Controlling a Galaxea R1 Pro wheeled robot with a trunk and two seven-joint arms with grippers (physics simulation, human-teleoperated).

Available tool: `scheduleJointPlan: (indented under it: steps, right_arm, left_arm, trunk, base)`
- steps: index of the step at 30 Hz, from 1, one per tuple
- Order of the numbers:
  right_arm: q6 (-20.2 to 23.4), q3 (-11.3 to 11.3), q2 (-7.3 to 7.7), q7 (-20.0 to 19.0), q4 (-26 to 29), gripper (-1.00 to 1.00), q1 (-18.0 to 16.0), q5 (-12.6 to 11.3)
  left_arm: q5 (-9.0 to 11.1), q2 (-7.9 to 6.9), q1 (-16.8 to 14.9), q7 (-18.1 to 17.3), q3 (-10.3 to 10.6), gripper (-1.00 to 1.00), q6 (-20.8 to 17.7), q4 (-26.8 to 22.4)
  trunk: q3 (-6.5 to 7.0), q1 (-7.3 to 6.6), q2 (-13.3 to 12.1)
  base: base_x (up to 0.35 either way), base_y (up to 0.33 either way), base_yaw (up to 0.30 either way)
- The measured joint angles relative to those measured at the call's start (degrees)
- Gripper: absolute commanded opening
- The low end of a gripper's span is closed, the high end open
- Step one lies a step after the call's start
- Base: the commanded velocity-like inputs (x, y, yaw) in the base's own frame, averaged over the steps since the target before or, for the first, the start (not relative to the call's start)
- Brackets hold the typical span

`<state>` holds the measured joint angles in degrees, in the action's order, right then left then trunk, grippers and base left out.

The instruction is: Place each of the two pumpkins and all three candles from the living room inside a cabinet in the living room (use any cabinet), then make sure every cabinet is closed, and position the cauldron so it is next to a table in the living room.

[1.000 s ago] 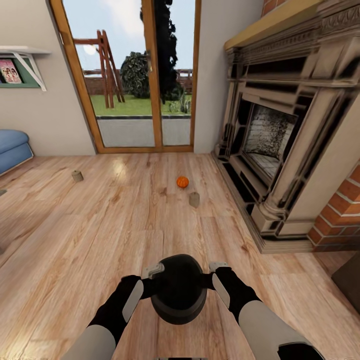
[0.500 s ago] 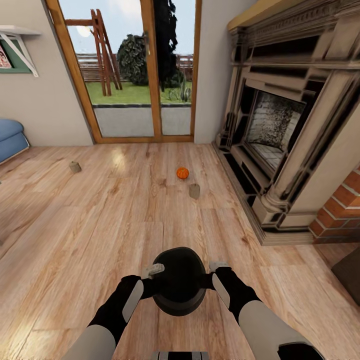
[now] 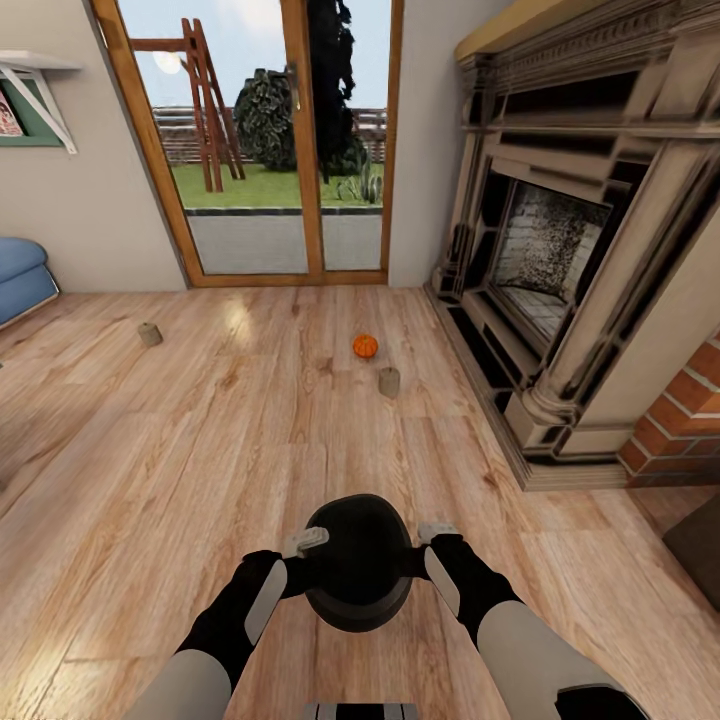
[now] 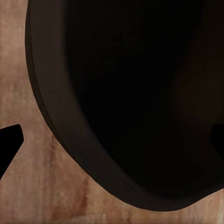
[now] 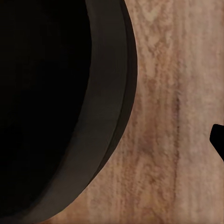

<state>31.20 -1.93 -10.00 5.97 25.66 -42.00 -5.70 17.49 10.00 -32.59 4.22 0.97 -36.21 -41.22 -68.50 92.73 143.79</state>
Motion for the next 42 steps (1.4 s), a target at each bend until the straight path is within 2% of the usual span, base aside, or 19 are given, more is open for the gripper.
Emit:
scheduleJointPlan:
  steps: [3, 10, 14, 20, 27, 28, 32, 33, 35, 38, 39, 42]
  right_arm:
    - [0.0, 0.0, 0.00, 0.0, 0.0, 1.00, 0.0, 0.0]
    - [0.0, 0.0, 0.00, 0.0, 0.0, 1.00, 0.0, 0.1]
    - [0.0, 0.0, 0.00, 0.0, 0.0, 1.00, 0.0, 0.0]
    - [0.0, 0.0, 0.00, 0.0, 0.0, 1.00, 0.0, 0.0]
    - [-0.1, 0.0, 0.00, 0.0, 0.1, 1.00, 0.0, 0.1]
    - [-0.1, 0.0, 0.00, 0.0, 0.1, -1.00, 0.0, 0.1]
    - [-0.1, 0.0, 0.00, -0.1, 0.2, -1.00, 0.0, -0.3]
    - [0.0, 0.1, 0.02, 0.1, 0.2, -1.00, 0.0, 0.8]
    - [-0.1, 0.0, 0.00, -0.1, 0.3, -1.00, 0.0, 0.1]
    - [-0.1, 0.0, 0.00, -0.1, 0.3, -1.00, 0.0, 0.2]
    - [-0.1, 0.0, 0.00, -0.1, 0.3, -1.00, 0.1, 0.1]
    - [-0.1, 0.1, 0.01, 0.0, 0.3, -1.00, 0.0, 0.4]
  left_arm:
    - [0.0, 0.00, 0.0, 0.0, 0.0, 1.00, 0.0, 0.0]
    - [0.0, 0.00, 0.0, 0.0, 0.0, 1.00, 0.0, 0.0]
    - [0.0, 0.00, 0.0, 0.0, 0.0, 1.00, 0.0, 0.0]
    - [0.0, 0.00, 0.0, 0.0, 0.0, 1.00, 0.0, 0.0]
    - [0.0, 0.00, 0.0, 0.0, 0.0, 1.00, 0.0, 0.0]
    - [0.0, 0.00, 0.0, 0.0, 0.0, 1.00, 0.0, 0.0]
    - [0.0, 0.00, 0.0, 0.0, 0.0, 1.00, -0.1, 0.0]
    - [0.0, 0.00, 0.0, 0.0, 0.0, 1.00, -0.1, 0.0]
    - [0.0, 0.00, 0.0, 0.0, 0.0, 1.00, -0.1, 0.0]
    - [0.0, 0.00, 0.0, 0.0, -0.1, 1.00, -0.1, 0.0]
    - [0.0, 0.00, 0.0, 0.0, -0.1, -1.00, -0.1, 0.0]
    - [-0.6, -0.02, 0.0, 0.1, -0.1, -1.00, -0.1, 0.0]
  trunk:
    - [0.00, 0.00, 0.0]
    - [-1.54, 0.18, 0.1]
    - [-1.55, 0.18, 0.1]
    - [-2.87, 0.34, 0.2]
    - [-2.88, 0.34, 0.2]
    - [-2.88, 0.34, 0.2]
    - [-2.88, 0.33, 0.2]
    - [-2.88, 0.33, 0.2]
    - [-2.88, 0.33, 0.2]
    - [-2.88, 0.34, 0.2]
    - [-2.88, 0.34, 0.2]
    - [-2.88, 0.34, 0.2]
  base:
    - [0.000, 0.000, 0.000]
    - [0.000, 0.000, 0.000]
    - [0.000, 0.000, 0.000]
    - [0.000, 0.000, 0.000]
    - [0.000, 0.000, 0.000]
    - [0.000, 0.000, 0.000]
    - [0.000, 0.000, 0.000]
    - [0.000, 0.000, 0.000]
    - [0.000, 0.000, 0.000]
    - [0.000, 0.000, 0.000]
    - [0.000, 0.000, 0.000]
    - [0.000, 0.000, 0.000]
